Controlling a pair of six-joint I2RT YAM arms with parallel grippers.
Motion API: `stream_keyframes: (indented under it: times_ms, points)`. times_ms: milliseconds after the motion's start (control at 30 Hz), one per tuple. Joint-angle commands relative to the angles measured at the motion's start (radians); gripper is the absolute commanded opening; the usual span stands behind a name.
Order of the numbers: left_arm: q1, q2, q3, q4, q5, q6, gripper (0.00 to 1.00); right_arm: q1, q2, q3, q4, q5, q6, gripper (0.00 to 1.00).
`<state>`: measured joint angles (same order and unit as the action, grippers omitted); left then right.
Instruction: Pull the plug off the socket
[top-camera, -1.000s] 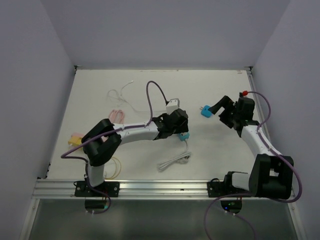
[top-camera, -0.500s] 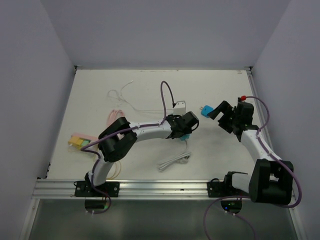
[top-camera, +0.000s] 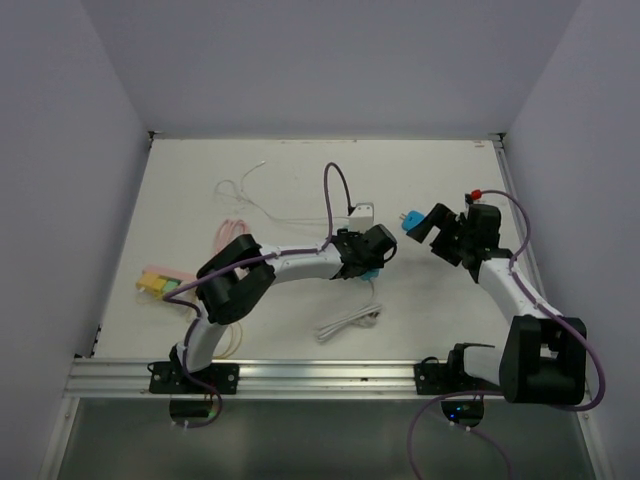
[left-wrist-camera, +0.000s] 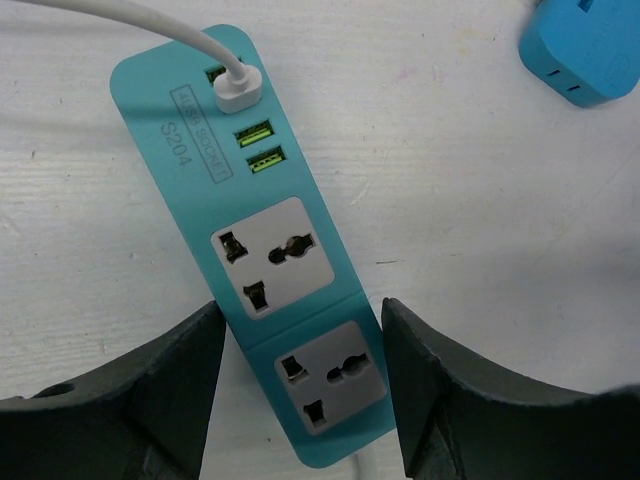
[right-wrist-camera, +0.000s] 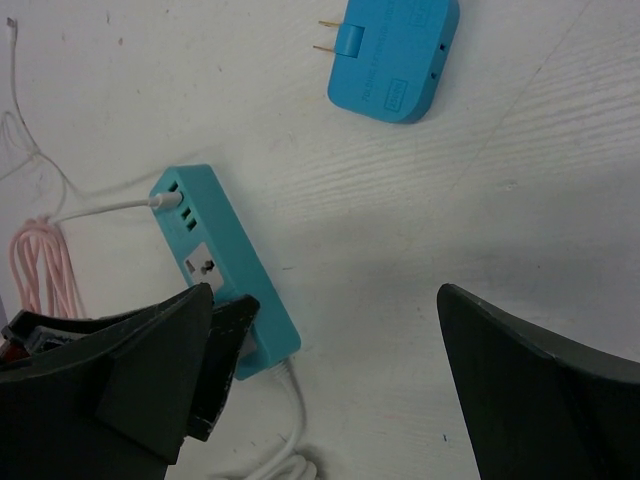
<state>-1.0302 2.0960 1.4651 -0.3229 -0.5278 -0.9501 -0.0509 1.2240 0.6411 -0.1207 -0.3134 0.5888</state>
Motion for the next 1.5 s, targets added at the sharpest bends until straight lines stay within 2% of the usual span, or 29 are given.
stream_keyframes:
  times_ms: [0,67,167,267,300,367,433,467,533,600,633,667,733,800,900,933,1000,1067,1133,1167,1267,1333,1467]
  points:
    - [0.002,0.032,-0.055,-0.061,0.028,0.121,0.64,0.014,0.005,0.037,0.019,-0.032,-0.033,0.98]
    - [0.008,0.004,-0.09,-0.012,0.038,0.201,0.57,0.026,0.0,0.04,0.01,-0.03,-0.049,0.98]
    - [0.024,-0.043,-0.152,0.065,0.067,0.31,0.52,0.039,-0.001,0.045,0.0,-0.023,-0.066,0.98]
    - [0.041,-0.105,-0.213,0.132,0.072,0.485,0.46,0.043,-0.006,0.045,-0.002,-0.02,-0.075,0.98]
    - [0.044,-0.138,-0.248,0.154,0.077,0.598,0.46,0.071,-0.004,0.046,-0.002,-0.019,-0.076,0.98]
    - [0.055,-0.166,-0.281,0.205,0.081,0.704,0.44,0.078,-0.001,0.046,-0.002,-0.015,-0.083,0.98]
    - [0.08,-0.195,-0.324,0.24,0.159,0.844,0.46,0.086,0.002,0.046,0.001,-0.013,-0.087,0.98]
    - [0.091,-0.201,-0.334,0.242,0.185,0.899,0.5,0.091,0.005,0.046,0.001,-0.015,-0.086,0.98]
    - [0.133,-0.215,-0.348,0.236,0.235,0.915,0.56,0.1,0.008,0.051,0.003,-0.016,-0.09,0.98]
    - [0.157,-0.243,-0.362,0.237,0.259,0.892,0.64,0.111,0.005,0.054,-0.002,-0.016,-0.099,0.98]
    - [0.176,-0.254,-0.371,0.252,0.293,0.881,0.76,0.114,0.002,0.054,-0.002,-0.013,-0.106,0.98]
    - [0.18,-0.264,-0.38,0.263,0.298,0.869,0.84,0.115,0.0,0.054,-0.005,-0.013,-0.107,0.98]
    - [0.18,-0.286,-0.397,0.275,0.311,0.837,0.93,0.118,0.0,0.054,-0.002,-0.013,-0.11,0.98]
    - [0.18,-0.3,-0.417,0.285,0.31,0.795,0.98,0.12,0.006,0.055,-0.002,-0.016,-0.112,0.98]
    - [0.179,-0.33,-0.457,0.306,0.296,0.737,0.99,0.123,0.014,0.055,0.001,-0.026,-0.112,0.98]
    - [0.177,-0.341,-0.465,0.358,0.276,0.713,0.99,0.123,0.014,0.054,0.001,-0.024,-0.112,0.98]
    - [0.174,-0.366,-0.482,0.37,0.255,0.622,0.99,0.126,0.014,0.054,0.003,-0.023,-0.112,0.98]
    - [0.154,-0.373,-0.482,0.351,0.166,0.504,0.99,0.128,0.015,0.051,0.004,-0.021,-0.112,0.98]
    - [0.13,-0.369,-0.459,0.261,0.064,0.401,0.98,0.129,0.02,0.052,0.006,-0.021,-0.112,0.98]
    - [0.124,-0.364,-0.451,0.234,0.046,0.311,0.98,0.131,0.022,0.052,0.007,-0.024,-0.112,0.98]
    - [0.104,-0.338,-0.419,0.145,-0.017,0.176,0.98,0.134,0.022,0.051,0.006,-0.023,-0.112,0.98]
    - [0.093,-0.3,-0.381,0.073,-0.047,0.127,0.97,0.134,0.02,0.049,0.009,-0.023,-0.112,0.98]
    - [0.091,-0.261,-0.358,0.034,-0.083,0.063,0.94,0.135,0.017,0.046,0.009,-0.024,-0.113,0.98]
